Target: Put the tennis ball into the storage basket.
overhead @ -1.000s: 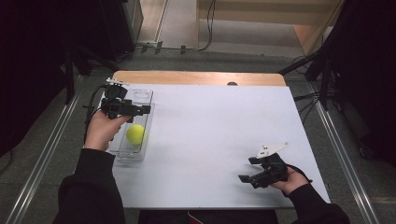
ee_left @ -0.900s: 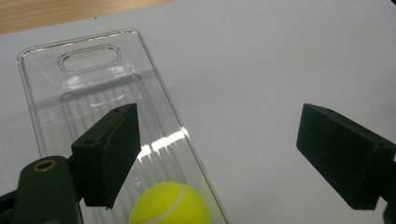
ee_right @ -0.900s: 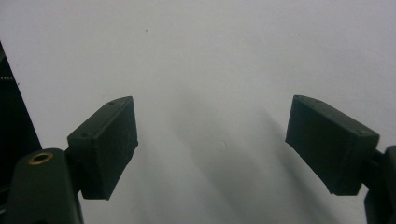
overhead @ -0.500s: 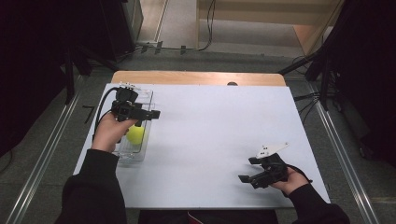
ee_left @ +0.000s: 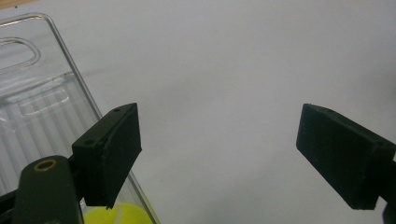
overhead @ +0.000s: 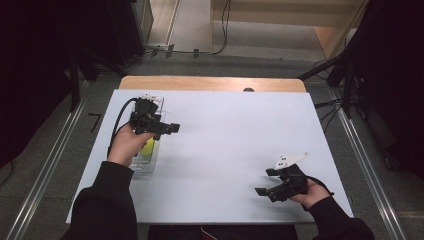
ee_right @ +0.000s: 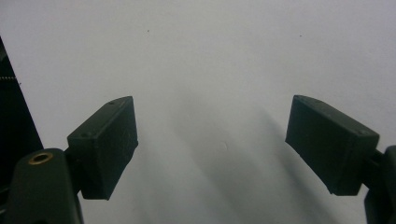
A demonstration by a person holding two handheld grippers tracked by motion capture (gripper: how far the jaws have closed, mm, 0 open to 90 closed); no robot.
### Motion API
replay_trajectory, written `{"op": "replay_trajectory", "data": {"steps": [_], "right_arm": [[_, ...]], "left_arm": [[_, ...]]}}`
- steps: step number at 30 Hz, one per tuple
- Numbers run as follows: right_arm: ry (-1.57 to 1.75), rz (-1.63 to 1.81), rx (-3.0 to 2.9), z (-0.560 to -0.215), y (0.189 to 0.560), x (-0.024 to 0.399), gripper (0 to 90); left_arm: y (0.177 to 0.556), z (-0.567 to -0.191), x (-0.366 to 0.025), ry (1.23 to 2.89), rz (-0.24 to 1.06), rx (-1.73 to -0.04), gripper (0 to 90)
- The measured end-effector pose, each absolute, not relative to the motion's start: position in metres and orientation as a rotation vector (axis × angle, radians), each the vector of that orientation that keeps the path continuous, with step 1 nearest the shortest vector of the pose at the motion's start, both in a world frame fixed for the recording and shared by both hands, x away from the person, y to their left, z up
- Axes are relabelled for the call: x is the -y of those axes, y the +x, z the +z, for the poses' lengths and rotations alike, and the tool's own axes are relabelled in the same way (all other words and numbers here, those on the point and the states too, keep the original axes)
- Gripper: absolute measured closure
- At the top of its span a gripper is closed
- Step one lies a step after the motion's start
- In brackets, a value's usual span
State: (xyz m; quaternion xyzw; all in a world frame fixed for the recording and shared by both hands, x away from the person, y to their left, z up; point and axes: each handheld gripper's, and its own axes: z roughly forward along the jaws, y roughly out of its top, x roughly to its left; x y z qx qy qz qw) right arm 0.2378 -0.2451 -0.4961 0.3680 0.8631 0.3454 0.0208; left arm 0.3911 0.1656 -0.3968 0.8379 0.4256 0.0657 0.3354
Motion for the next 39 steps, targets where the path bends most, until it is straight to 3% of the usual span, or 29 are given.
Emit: {"op": "replay_trajectory", "data": {"steps": [39], "right_arm": [[1.145, 1.079, -2.67, -0.496, 0.238, 0.245, 14.8]], "left_arm": [[0.342, -0.418, -0.152, 2.22, 0.102, -0.942, 14.6]]}}
